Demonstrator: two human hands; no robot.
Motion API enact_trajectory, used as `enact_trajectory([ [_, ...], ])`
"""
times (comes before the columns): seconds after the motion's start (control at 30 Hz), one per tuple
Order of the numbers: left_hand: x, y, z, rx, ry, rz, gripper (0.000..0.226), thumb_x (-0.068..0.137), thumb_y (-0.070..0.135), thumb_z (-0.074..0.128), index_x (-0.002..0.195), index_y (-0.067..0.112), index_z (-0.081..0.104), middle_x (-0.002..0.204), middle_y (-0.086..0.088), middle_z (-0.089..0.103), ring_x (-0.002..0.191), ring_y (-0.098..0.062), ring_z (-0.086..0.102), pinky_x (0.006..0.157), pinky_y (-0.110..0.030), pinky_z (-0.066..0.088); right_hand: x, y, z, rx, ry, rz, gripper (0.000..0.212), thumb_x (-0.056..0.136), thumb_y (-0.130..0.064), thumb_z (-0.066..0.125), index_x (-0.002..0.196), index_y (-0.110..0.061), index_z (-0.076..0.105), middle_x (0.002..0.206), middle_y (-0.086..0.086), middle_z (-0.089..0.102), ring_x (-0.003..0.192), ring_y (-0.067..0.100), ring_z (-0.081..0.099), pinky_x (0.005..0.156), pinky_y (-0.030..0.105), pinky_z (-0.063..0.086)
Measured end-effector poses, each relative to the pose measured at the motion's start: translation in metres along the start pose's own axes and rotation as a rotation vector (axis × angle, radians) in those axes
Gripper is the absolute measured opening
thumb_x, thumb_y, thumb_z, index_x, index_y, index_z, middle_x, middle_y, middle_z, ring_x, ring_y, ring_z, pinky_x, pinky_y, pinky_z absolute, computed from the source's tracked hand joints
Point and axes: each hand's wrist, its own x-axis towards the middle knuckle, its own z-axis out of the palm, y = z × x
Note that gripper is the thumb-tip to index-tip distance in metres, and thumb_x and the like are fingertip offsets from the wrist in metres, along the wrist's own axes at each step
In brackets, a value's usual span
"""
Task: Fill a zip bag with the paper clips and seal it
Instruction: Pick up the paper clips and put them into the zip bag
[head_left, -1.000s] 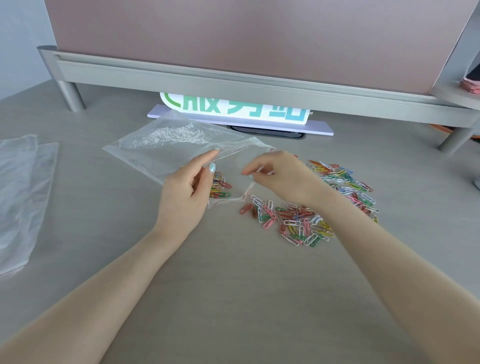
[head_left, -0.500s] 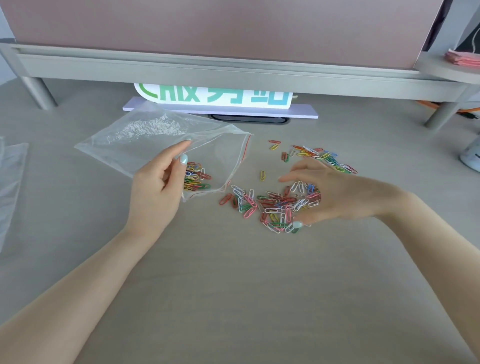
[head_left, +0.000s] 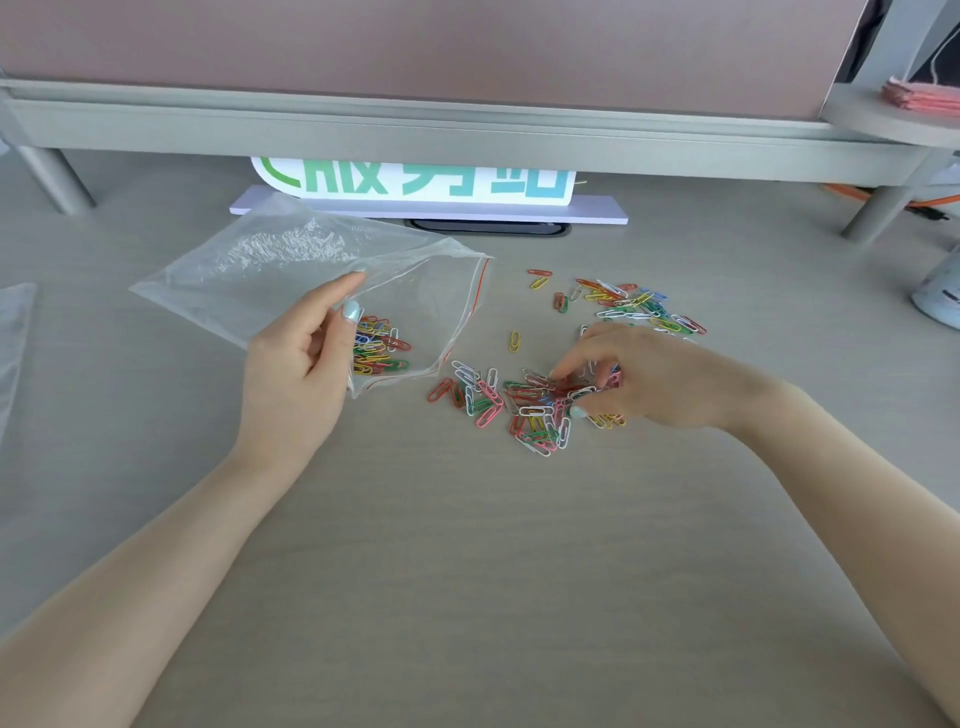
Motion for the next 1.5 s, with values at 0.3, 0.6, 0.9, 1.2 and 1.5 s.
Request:
enact_trajectory([
  [0.3,-0.001,0.001,-0.001,0.002,-0.01,0.009,0.035,0.09,0.018,0.041,0.118,0.032,0.056,0.065,-0.025,0.054,0.055,-0.029,0.041,0.053,-0.026,0.036,0.003,-0.005,0.006,-0.094,0.086,-0.027,0.013,0.083,-0.021,0.064,0.094,-0.027,0.068,0.084,-0.012,0.053,0.074,0.0,0.053,0.064,0.011,0.036],
  [0.6,-0.001,0.0,-0.001,0.004,-0.012,0.019,0.035,0.092,0.015,0.043,0.118,0.033,0.056,0.065,-0.025,0.054,0.053,-0.028,0.04,0.053,-0.028,0.037,0.001,-0.018,0.013,-0.157,0.146,-0.064,0.009,0.083,-0.014,0.061,0.089,-0.014,0.067,0.083,-0.005,0.055,0.068,0.0,0.046,0.063,0.013,0.035],
  [0.9,-0.001,-0.004,0.0,0.01,0.001,0.021,0.031,0.094,0.017,0.045,0.118,0.032,0.057,0.061,-0.011,0.052,0.049,-0.014,0.041,0.054,-0.024,0.038,0.0,-0.023,0.011,-0.162,0.168,-0.058,0.013,0.082,-0.011,0.061,0.089,-0.014,0.072,0.078,-0.008,0.053,0.064,-0.006,0.046,0.062,0.002,0.034],
  [1.2,0.0,-0.005,0.001,-0.008,0.003,0.015,0.03,0.092,0.023,0.044,0.117,0.035,0.056,0.061,-0.008,0.051,0.049,-0.01,0.04,0.055,-0.024,0.038,0.0,-0.022,0.009,-0.134,0.189,-0.031,0.015,0.081,-0.01,0.062,0.089,-0.014,0.074,0.067,-0.013,0.054,0.059,0.002,0.049,0.059,0.003,0.034],
  [1.5,0.002,-0.004,0.001,-0.022,-0.005,0.02,0.032,0.09,0.023,0.044,0.117,0.037,0.055,0.06,-0.008,0.048,0.054,-0.031,0.041,0.055,-0.033,0.039,0.017,-0.048,0.003,0.406,0.294,0.034,0.026,0.08,-0.008,0.064,0.073,-0.032,0.071,0.059,-0.01,0.068,0.054,0.003,0.05,0.054,0.013,0.04],
])
